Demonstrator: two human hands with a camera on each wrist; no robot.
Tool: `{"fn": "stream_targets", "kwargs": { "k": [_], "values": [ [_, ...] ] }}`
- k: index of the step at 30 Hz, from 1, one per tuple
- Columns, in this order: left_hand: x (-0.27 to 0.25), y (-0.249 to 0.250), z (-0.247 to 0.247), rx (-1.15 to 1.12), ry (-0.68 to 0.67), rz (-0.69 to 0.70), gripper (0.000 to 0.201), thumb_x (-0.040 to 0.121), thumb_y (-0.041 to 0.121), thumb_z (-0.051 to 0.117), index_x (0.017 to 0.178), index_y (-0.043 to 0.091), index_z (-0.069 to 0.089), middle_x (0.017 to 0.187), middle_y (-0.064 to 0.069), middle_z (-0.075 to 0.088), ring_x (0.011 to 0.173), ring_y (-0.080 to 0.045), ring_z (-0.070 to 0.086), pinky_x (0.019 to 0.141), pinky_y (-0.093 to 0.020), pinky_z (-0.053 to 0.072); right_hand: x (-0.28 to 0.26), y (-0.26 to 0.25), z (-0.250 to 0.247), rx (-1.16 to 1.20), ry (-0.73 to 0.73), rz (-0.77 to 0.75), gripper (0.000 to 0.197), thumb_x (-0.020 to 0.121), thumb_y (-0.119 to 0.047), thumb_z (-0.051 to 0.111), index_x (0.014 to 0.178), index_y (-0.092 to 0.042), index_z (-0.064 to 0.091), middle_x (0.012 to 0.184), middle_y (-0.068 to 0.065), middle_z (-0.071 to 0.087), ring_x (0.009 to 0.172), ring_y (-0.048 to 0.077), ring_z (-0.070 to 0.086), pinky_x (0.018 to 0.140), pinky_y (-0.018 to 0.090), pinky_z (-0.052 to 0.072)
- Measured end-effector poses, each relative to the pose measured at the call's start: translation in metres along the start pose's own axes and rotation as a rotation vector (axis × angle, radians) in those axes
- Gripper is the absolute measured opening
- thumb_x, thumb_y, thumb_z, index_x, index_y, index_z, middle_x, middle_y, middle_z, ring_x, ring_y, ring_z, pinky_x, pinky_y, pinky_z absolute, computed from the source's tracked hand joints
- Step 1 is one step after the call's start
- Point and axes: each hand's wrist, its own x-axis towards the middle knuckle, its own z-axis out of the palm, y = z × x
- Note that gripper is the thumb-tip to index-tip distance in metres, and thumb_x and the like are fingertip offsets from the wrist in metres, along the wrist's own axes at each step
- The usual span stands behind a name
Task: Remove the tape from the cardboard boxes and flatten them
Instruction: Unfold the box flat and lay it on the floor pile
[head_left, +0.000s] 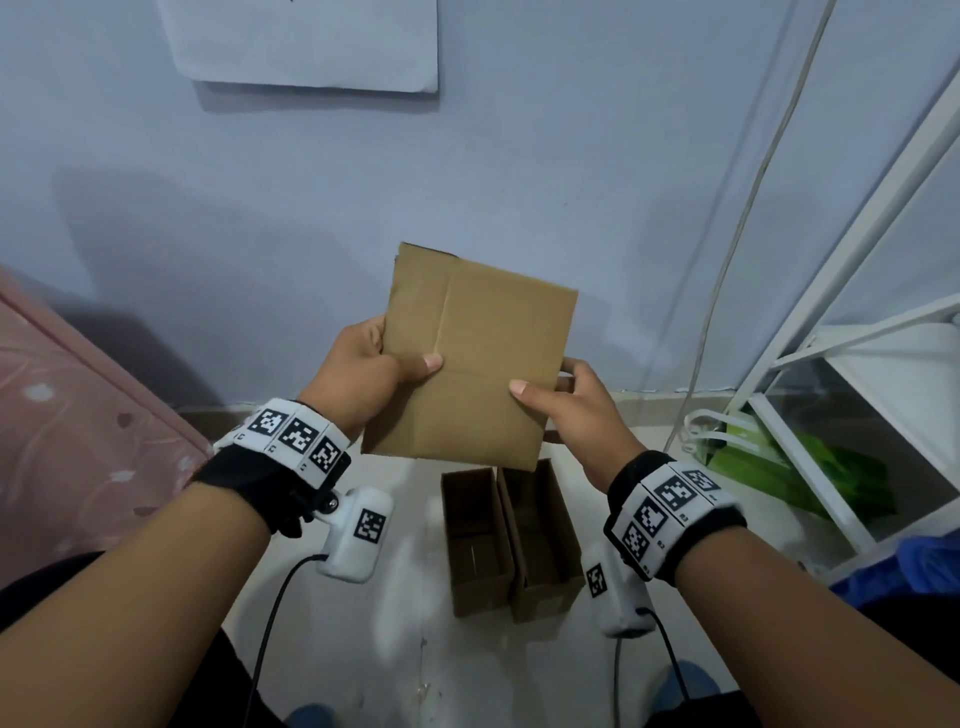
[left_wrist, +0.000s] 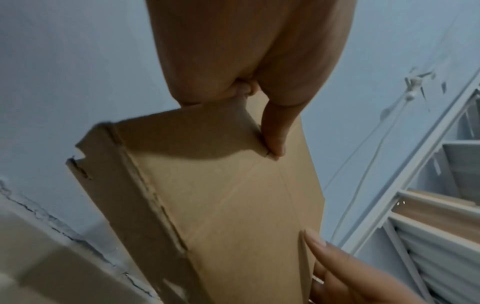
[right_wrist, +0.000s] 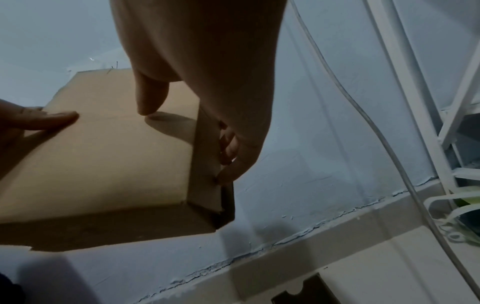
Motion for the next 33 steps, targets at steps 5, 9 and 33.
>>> {"fn": "stream_targets", "kwargs": {
  "k": [5,9,33],
  "values": [
    [0.003,0.005,-0.005,-0.047,0.088,0.056,0.03,0.083,-0.002,0.075,0.109,0.012,0.069,0.099,-0.003,0.078,0.088,-0.02,0.075,0.073,-0.03,0.06,0.0,-0.006,0.001,0.013,-0.025,-0.029,0.055,0.092,-0.025,0.073,0.141,-0.016,0.05,0.123,-0.001,0.068,0.108,0.013,0.069,0.087,0.036,0.058],
    [0.001,0.008,-0.005,-0.066,0.143,0.131,0.027,0.081,-0.005,0.076,0.099,0.014,0.071,0.09,0.002,0.079,0.08,-0.014,0.075,0.068,-0.025,0.059,-0.001,-0.013,0.0,0.052,-0.008,-0.063,0.046,0.094,-0.022,0.07,0.137,-0.017,0.054,0.115,-0.004,0.071,0.103,0.011,0.071,0.08,0.031,0.056],
    [-0.007,0.007,-0.004,-0.06,0.126,0.06,0.019,0.08,0.008,0.081,0.098,0.01,0.074,0.091,-0.001,0.079,0.083,-0.018,0.076,0.068,-0.025,0.06,0.003,-0.01,-0.006,-0.136,0.183,-0.096,0.055,0.068,-0.034,0.092,0.109,-0.018,0.059,0.106,-0.001,0.072,0.096,0.017,0.071,0.088,0.045,0.06]
  ]
}}
